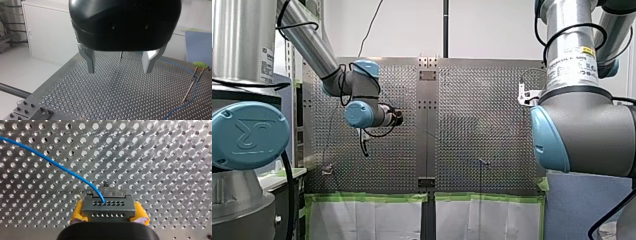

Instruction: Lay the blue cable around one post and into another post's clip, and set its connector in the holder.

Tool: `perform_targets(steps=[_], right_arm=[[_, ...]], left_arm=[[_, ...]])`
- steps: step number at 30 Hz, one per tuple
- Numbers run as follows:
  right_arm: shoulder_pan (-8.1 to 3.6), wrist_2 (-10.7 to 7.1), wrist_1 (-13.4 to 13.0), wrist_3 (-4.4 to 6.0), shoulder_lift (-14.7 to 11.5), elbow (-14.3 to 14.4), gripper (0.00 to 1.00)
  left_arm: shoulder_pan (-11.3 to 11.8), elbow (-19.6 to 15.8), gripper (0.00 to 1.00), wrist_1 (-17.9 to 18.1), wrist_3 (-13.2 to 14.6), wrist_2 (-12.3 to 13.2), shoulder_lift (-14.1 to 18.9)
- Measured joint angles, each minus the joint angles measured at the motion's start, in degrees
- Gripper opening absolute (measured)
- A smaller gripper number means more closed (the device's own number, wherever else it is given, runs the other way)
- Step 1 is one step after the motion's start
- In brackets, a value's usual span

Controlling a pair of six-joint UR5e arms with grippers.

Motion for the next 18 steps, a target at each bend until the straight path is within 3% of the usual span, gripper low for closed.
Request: perform_targets(steps=[13, 18], right_arm=[[0.09, 0.00, 0.0, 0.49, 0.4, 0.1, 0.00], [0.18, 0.08, -0.7, 1.12, 0.4, 0.0, 0.00]], left_arm=[[0.0, 0.0, 0.93, 0.1, 0.0, 0.0, 0.0], [0.0, 0.0, 0.93, 0.1, 0.0, 0.0, 0.0]])
